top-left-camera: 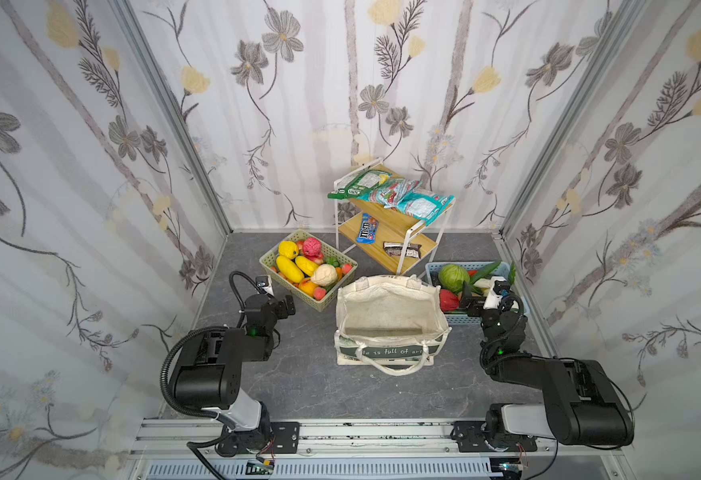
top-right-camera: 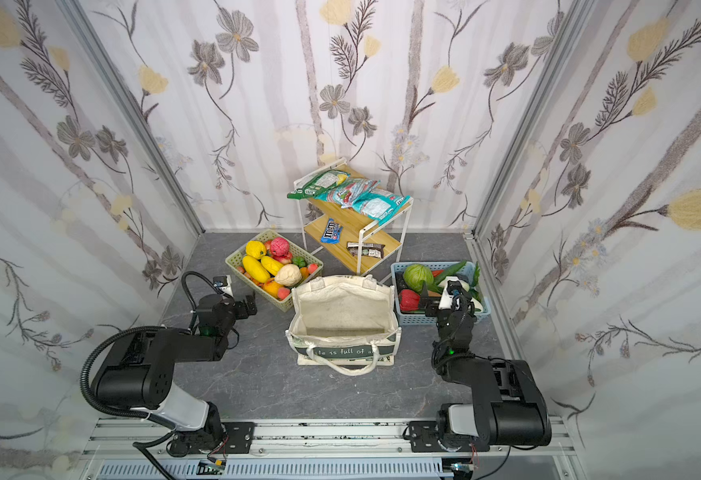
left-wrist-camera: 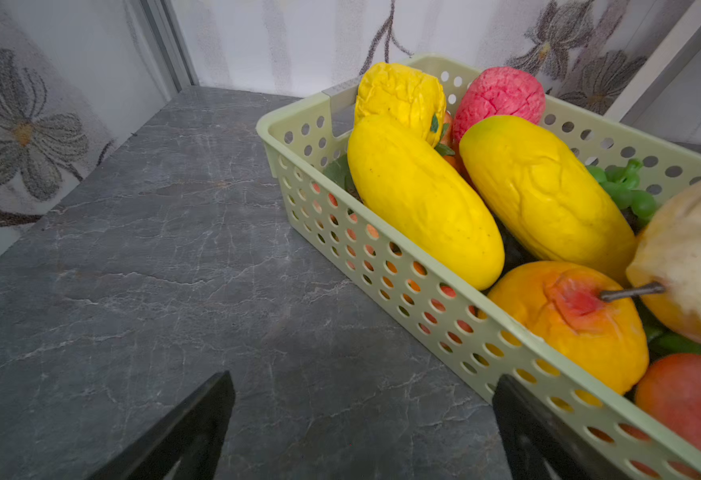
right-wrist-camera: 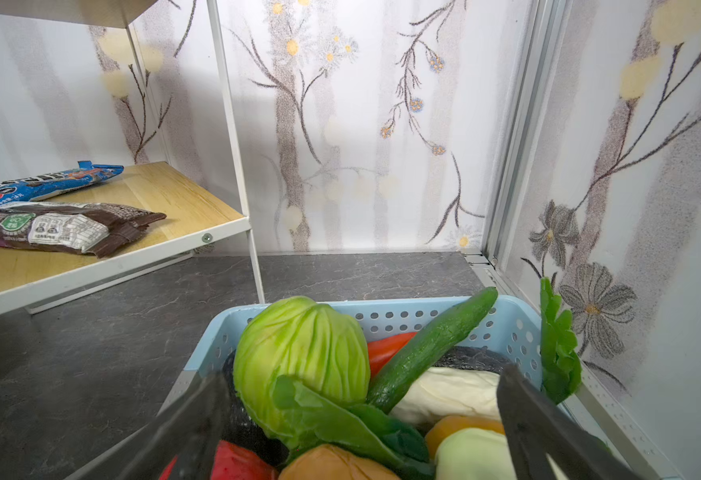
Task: Place the food into the grocery bag and tie it
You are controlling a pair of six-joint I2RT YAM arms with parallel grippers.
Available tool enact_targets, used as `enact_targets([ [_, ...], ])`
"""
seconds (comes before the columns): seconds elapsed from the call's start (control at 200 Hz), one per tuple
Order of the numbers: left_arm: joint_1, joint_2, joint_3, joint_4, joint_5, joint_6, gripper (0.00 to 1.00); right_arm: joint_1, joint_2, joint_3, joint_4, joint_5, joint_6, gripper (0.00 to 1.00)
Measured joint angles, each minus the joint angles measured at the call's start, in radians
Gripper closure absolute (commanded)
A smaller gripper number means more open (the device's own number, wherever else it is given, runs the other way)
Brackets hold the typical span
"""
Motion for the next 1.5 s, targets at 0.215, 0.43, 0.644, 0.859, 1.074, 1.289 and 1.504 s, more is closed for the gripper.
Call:
enact_targets([
  [0.215,0.000,0.000,0.000,0.000,0.000,0.000,0.00,0.000,0.000,-0.001,0.000,0.000,0.000,0.00],
  [0.43,0.000,0.000,0.000,0.000,0.000,0.000,0.00,0.000,0.000,-0.001,0.000,0.000,0.000,0.00],
  [0.644,0.000,0.000,0.000,0.000,0.000,0.000,0.00,-0.001,0.000,-0.001,0.000,0.000,0.000,0.00],
  [0.859,0.000,0.000,0.000,0.000,0.000,0.000,0.00,-0.001,0.000,-0.001,0.000,-0.003,0.000,0.00],
  [1.074,0.002,0.000,0.000,0.000,0.003,0.000,0.00,-0.002,0.000,-0.001,0.000,-0.003,0.000,0.00],
  [1.289,0.005,-0.002,0.005,-0.005,0.002,-0.004,0.00,-0.002,0.000,-0.001,0.000,-0.003,0.000,0.00],
  [1.504,0.007,-0.105,0.106,-0.176,-0.058,-0.023,0.00,-0.002,-0.076,0.043,-0.091,0.028,0.014,0.00],
])
